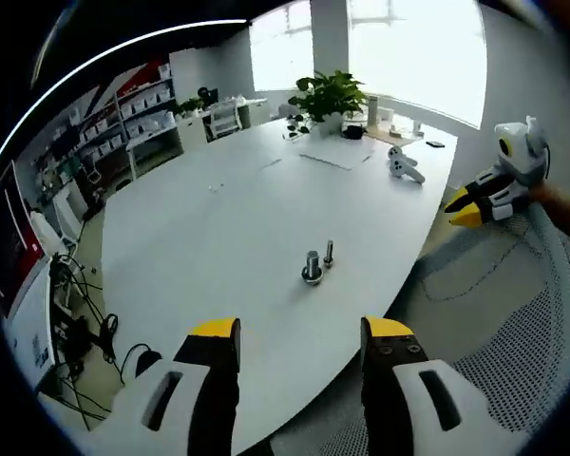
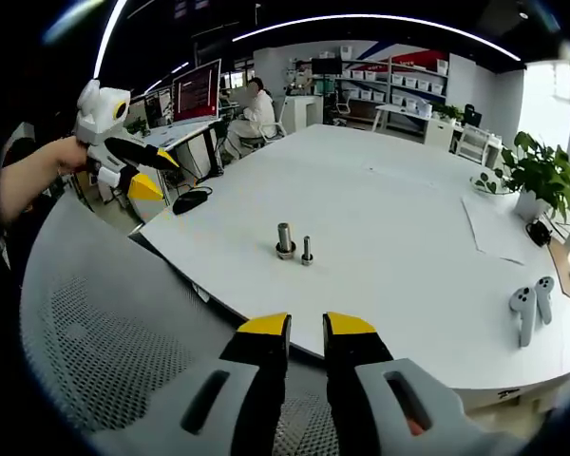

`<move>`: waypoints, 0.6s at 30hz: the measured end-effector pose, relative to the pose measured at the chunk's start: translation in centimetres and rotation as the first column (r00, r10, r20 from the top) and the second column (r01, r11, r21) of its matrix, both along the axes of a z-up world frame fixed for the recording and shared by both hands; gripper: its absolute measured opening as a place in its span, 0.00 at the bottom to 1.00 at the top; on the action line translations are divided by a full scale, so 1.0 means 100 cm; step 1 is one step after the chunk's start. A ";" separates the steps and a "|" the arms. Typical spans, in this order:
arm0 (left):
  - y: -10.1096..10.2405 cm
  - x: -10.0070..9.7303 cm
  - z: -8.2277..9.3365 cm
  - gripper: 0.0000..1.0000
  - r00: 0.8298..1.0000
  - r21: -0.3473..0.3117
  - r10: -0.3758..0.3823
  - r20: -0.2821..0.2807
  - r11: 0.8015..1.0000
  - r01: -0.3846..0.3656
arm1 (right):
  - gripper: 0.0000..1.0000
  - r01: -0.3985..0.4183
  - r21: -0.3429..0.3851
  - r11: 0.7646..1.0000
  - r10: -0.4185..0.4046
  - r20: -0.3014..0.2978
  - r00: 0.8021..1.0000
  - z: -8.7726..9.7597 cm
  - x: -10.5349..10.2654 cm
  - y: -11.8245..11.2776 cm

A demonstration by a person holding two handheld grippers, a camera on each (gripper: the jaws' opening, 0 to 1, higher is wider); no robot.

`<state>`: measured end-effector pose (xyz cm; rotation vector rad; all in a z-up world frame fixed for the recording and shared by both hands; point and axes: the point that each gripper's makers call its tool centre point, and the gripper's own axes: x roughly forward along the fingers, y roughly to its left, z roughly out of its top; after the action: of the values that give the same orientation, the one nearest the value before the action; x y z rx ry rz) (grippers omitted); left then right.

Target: Place the washer onto the threaded stud by aligning its center hole with the stud, sliding it down to the base, and recovering from edge contact or off-axis alignment until the washer reaches the visible bottom stop.

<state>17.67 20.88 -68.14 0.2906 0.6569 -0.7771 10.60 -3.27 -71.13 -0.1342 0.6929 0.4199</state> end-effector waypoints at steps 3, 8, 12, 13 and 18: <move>0.004 -0.006 0.009 0.49 0.997 -0.094 0.077 -0.008 0.993 -0.077 | 0.17 0.000 0.001 1.000 0.000 0.001 1.000 0.000 0.000 0.000; 0.017 -0.009 0.016 0.49 0.986 -0.146 0.164 0.017 0.976 -0.160 | 0.17 0.005 0.002 1.000 -0.005 0.005 1.000 0.001 0.000 0.000; 0.025 -0.016 0.019 0.49 0.974 -0.181 0.224 0.028 0.960 -0.215 | 0.17 0.006 0.000 1.000 -0.006 0.003 1.000 0.000 0.000 0.000; 0.026 -0.018 0.019 0.49 0.970 -0.192 0.240 0.027 0.954 -0.231 | 0.17 0.006 0.000 1.000 -0.006 0.002 1.000 0.000 0.000 -0.001; 0.029 -0.030 0.016 0.48 0.957 -0.226 0.291 0.015 0.933 -0.280 | 0.17 0.008 0.003 1.000 -0.008 0.004 1.000 0.001 0.000 -0.001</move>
<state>14.63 23.80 -66.52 0.0071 0.5458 -0.5547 10.62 -3.34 -71.07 -0.1295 0.6889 0.4124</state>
